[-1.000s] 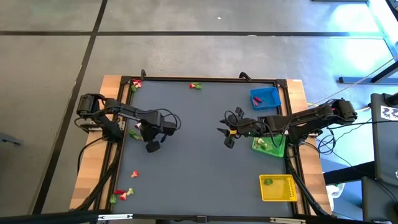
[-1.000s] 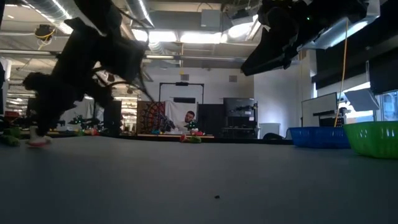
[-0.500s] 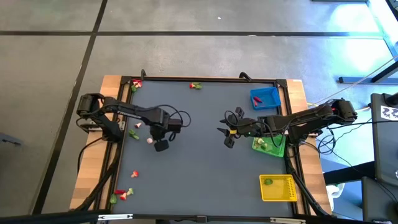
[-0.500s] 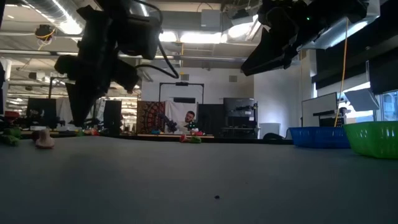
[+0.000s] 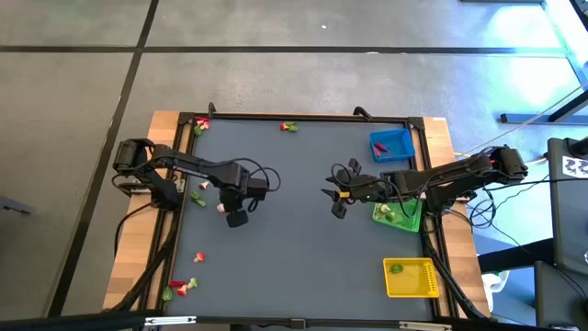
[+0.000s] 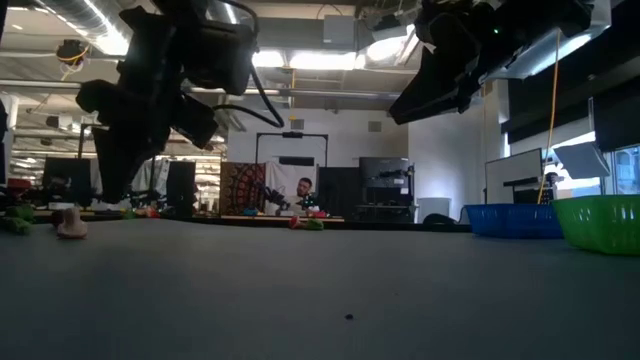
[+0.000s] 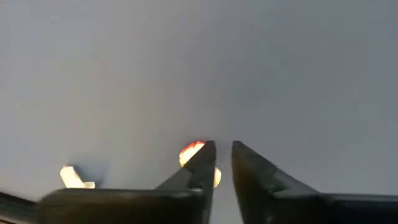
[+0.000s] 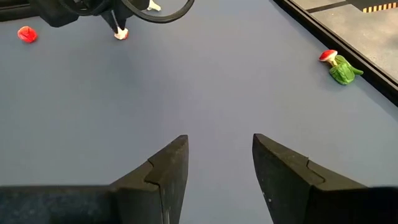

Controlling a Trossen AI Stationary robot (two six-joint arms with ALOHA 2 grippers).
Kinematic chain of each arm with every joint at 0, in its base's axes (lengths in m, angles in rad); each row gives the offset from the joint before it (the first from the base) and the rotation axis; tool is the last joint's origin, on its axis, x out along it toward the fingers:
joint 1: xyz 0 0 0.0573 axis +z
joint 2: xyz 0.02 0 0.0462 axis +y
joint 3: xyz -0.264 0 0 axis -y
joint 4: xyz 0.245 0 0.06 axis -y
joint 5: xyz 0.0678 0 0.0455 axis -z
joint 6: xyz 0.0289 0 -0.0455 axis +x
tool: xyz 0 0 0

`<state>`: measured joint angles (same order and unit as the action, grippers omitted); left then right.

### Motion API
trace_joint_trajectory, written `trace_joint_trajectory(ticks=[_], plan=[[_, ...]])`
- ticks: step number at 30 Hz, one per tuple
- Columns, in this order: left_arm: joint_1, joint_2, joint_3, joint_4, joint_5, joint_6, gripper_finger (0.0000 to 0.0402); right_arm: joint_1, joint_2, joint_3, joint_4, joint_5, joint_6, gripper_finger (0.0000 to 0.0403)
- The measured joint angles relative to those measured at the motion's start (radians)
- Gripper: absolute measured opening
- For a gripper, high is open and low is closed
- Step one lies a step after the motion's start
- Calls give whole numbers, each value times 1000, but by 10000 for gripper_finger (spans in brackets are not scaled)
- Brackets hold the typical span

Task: Sort produce into baskets
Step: Put the brown mushroom into the green basket

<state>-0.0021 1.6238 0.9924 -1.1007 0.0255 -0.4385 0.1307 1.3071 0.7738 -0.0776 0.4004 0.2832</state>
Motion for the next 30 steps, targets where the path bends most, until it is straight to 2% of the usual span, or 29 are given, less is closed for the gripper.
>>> trace_joint_trajectory(ticks=[4, 9, 19, 30], plan=[[4, 0, 0, -37, 0, 7, 122, 0, 0, 0, 0, 0, 0, 179], [-1, 0, 0, -159, 0, -40, 159, 0, 0, 0, 0, 1, 0, 179], [-60, 0, -2, -109, -26, -98, 155, 0, 0, 0, 0, 1, 0, 179], [-74, 0, -79, -40, -36, -139, 150, 0, 0, 0, -1, 1, 0, 179]])
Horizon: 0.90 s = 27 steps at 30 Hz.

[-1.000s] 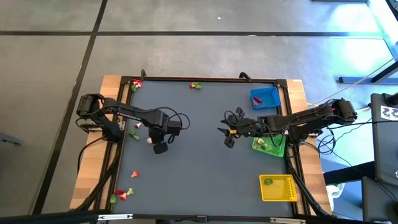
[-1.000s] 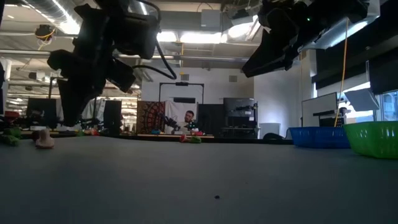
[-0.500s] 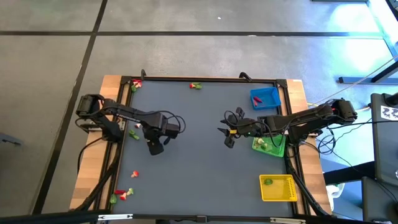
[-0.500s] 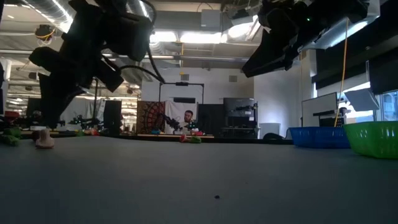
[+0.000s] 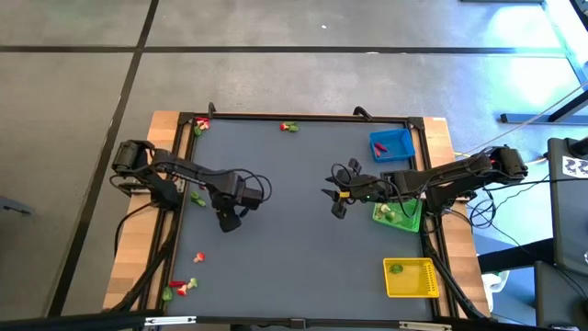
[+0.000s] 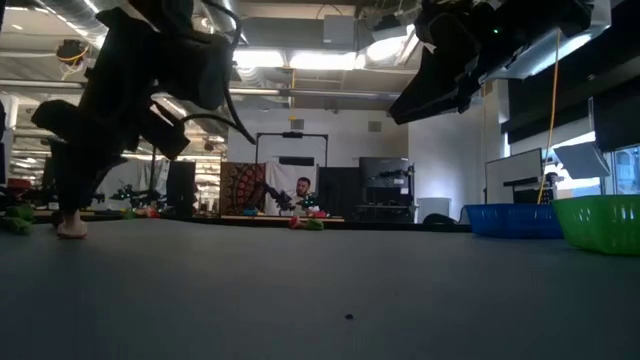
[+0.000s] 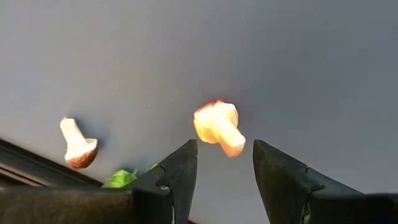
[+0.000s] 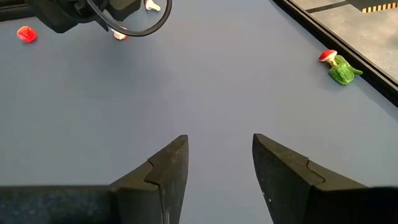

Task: Sort produce into baskets
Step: Put the brown mushroom into the green basket

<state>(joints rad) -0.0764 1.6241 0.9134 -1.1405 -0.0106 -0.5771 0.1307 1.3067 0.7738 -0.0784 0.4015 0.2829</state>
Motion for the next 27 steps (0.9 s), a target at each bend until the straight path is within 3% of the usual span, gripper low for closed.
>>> trace_joint_trajectory(ticks=[9, 20, 27], plan=[[0, 0, -47, 65, -13, 19, 138, 0, 0, 0, -1, 2, 0, 179], [0, 0, -47, 69, -27, 62, 15, 0, 0, 0, -1, 2, 0, 179], [-5, 0, 12, 78, -28, 99, 18, 0, 0, 0, -1, 2, 0, 179]])
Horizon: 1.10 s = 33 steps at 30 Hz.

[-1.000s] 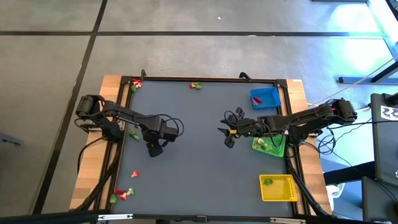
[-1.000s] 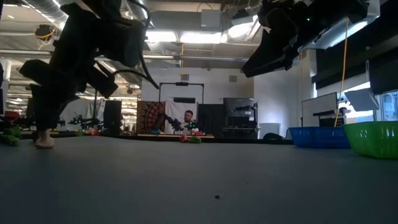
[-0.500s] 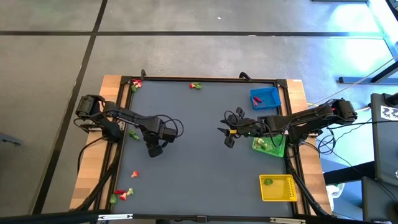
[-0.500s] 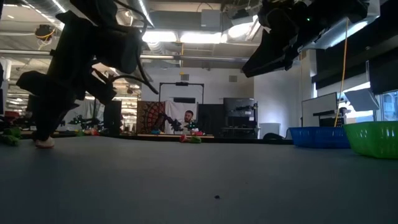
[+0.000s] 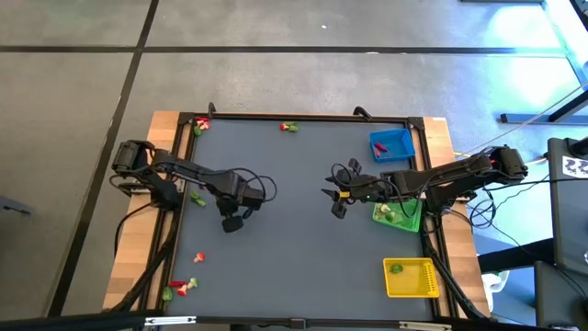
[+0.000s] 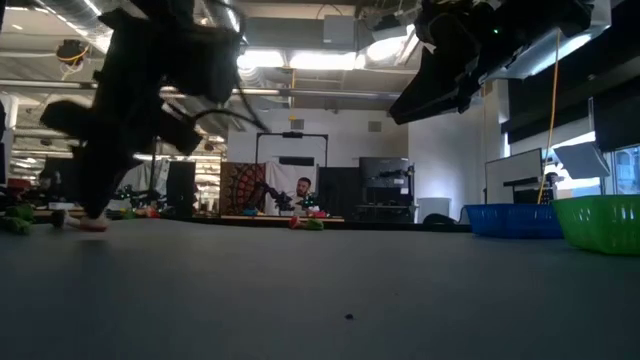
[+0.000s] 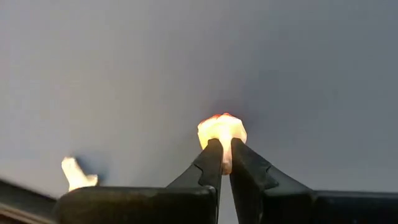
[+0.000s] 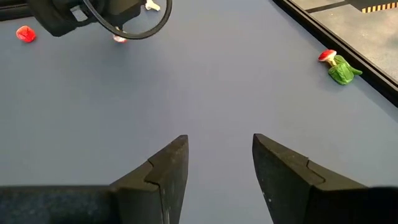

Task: Sort produce into baskets
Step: Put the brown mushroom into the green basket

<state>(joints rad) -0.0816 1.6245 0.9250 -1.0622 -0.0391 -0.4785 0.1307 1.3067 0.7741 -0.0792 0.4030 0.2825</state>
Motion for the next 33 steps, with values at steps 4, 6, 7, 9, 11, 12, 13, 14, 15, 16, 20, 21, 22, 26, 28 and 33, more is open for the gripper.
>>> trace_joint_trajectory(ticks=[4, 6, 7, 9, 11, 12, 13, 14, 15, 16, 20, 21, 22, 26, 28, 33], plan=[[-8, 0, 88, 12, 0, 51, 13, 0, 0, 0, 0, -3, 5, 179], [-11, 0, 134, 24, -4, 78, 12, 0, 0, 0, 2, -3, 7, 179], [-11, 0, 158, 37, -7, 91, 12, 0, 0, 0, 3, -3, 17, 179], [-12, 0, 203, 73, -9, 111, 16, 0, 0, 0, 7, -3, 50, 179], [-11, 0, 238, 116, -11, 137, 20, 0, 0, 0, 13, -8, 80, 179], [-11, 0, 252, 143, -11, 149, 21, 0, 0, 0, 17, -25, 85, 180], [-11, 0, 265, 175, -11, 163, 22, 0, 0, 0, 21, -43, 85, 181], [-11, 0, 274, 207, -11, 176, 22, 0, 0, 0, 25, -57, 86, 185], [-11, 0, 281, 240, -11, 189, 22, 0, 0, 0, 28, -66, 87, 191], [-11, 0, 287, 273, -11, 199, 21, 0, 0, 0, 30, -77, 87, 199], [-9, 0, 290, 420, -11, 229, 18, 0, 0, 0, 35, -106, 87, 245], [-9, 0, 290, 456, -11, 238, 18, 0, 0, 0, 35, -109, 88, 255], [-9, 0, 290, 491, -11, 247, 18, 0, 0, 0, 35, -112, 87, 265], [-9, 0, 290, 656, -12, 293, 18, 0, 1, 0, 39, -181, 61, 284], [-10, 0, 290, 736, -22, 319, 18, 0, 13, 0, 71, -206, 40, 284], [-8, 10, 289, 866, -29, 391, 18, 0, 63, 1, 158, -302, -14, 266]])
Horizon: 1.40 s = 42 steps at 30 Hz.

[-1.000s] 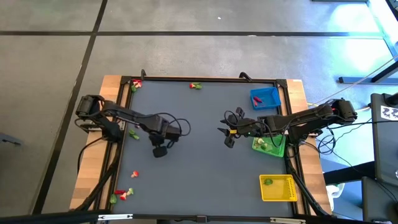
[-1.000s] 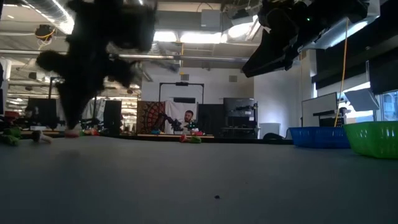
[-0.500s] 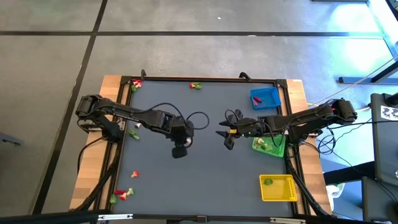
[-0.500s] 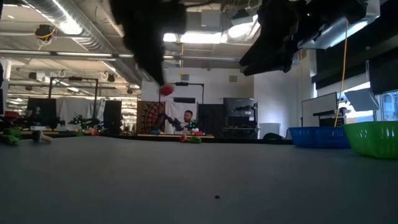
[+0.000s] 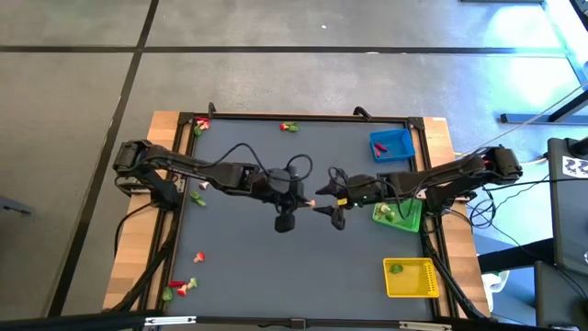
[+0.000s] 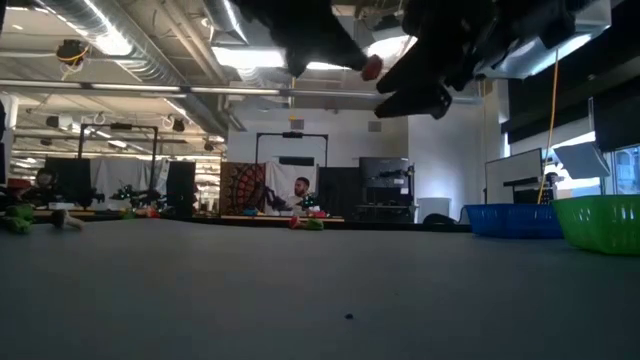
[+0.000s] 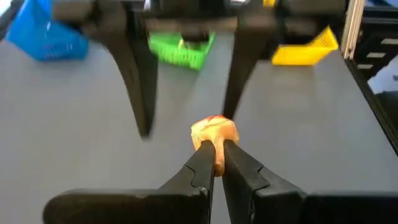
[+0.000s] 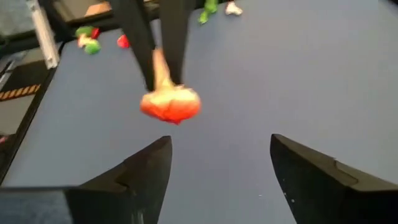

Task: Sort produce into baskets
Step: Put the brown mushroom into the green basket

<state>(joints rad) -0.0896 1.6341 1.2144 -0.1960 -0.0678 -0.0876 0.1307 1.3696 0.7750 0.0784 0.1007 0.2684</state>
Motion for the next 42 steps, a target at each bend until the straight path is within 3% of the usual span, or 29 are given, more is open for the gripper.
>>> trace_joint_trajectory(ticks=[5, 12, 23, 29, 32, 35, 42], plan=[[7, 28, 0, 80, -1, 24, 18, 0, 27, 0, 54, -34, -15, 237], [12, 50, -1, 73, 0, 38, 18, 0, 11, 2, 99, -74, -15, 179], [12, 49, -1, 71, 0, 56, 23, 1, 9, 0, 77, -100, -15, 18], [26, 49, -2, 72, 1, 5, 91, 0, 8, 1, 68, -102, -16, 27], [28, 47, -2, 73, -1, 22, 129, 0, -2, 35, -34, -74, -37, 36], [26, 34, -2, 49, 9, 68, 152, 1, -15, 92, -255, -22, -42, 35], [27, 34, -2, -2, 8, 85, 166, 0, -39, 238, -758, 76, 43, 35]])
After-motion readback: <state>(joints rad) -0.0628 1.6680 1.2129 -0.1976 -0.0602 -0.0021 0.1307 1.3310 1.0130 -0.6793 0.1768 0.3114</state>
